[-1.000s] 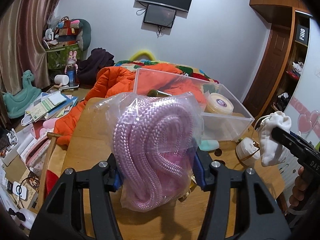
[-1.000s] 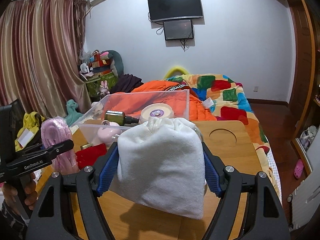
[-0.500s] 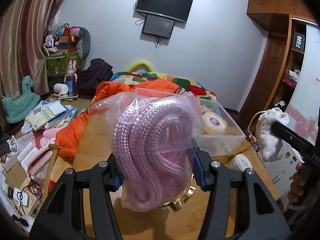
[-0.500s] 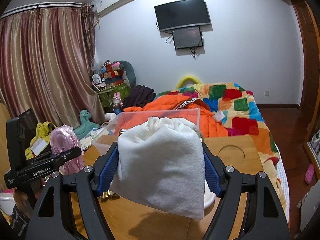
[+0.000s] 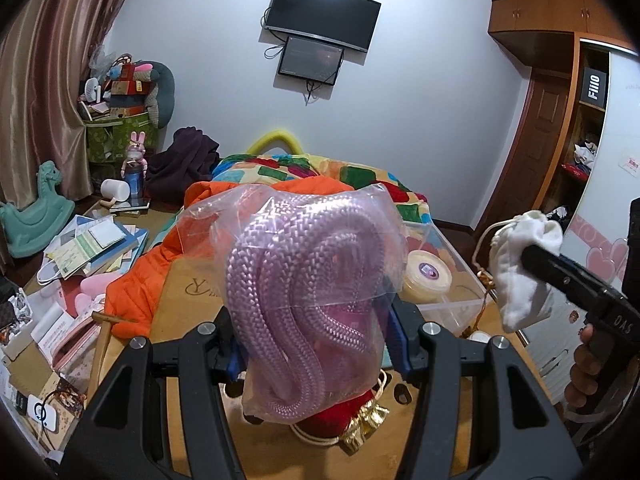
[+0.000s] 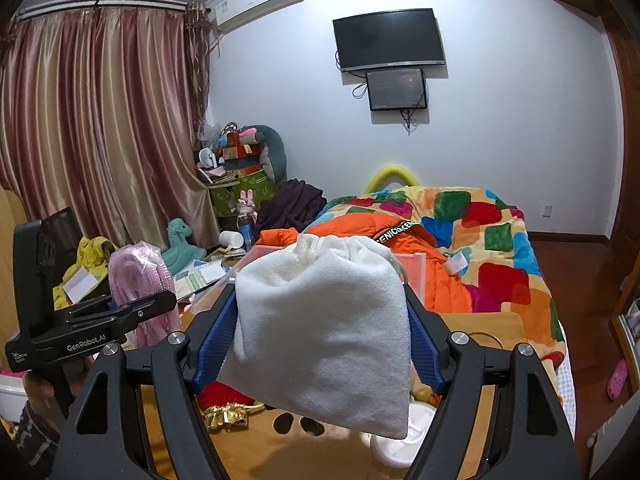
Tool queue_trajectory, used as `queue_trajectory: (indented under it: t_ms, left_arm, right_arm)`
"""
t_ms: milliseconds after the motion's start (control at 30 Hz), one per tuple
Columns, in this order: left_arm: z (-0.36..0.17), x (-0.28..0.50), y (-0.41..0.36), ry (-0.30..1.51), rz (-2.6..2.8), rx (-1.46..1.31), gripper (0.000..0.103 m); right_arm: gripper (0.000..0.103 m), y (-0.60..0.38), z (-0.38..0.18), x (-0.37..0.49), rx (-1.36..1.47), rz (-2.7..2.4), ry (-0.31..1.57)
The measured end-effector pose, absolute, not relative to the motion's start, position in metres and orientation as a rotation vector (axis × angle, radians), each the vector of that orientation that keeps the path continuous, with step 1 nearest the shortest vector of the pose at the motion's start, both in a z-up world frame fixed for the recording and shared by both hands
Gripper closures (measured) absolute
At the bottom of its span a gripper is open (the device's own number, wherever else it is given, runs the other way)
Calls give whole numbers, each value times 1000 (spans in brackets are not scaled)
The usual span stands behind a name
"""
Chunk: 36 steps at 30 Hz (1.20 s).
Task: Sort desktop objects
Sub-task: 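Lift and carry the pink rope bag and white cloth bag toward the clear box, then open the right tool to drop the cloth bag while the left tool lowers the rope bag in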
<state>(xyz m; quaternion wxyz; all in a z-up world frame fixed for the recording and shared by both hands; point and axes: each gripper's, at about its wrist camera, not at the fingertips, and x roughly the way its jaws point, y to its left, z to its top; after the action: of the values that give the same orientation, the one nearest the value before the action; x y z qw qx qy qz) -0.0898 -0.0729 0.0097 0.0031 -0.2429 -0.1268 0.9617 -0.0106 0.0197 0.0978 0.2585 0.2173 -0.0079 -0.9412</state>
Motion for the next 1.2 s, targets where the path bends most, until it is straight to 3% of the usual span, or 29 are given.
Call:
queue_trajectory:
  t_ms: [967, 1200]
  left_arm:
    - [-15, -183, -71, -349, 2934, -870, 50]
    - [-13, -185, -70, -371, 2912, -881, 50]
  right_arm:
    - [29, -39, 47, -95, 704, -2544, 144]
    - [25, -35, 55, -87, 668, -2583, 169]
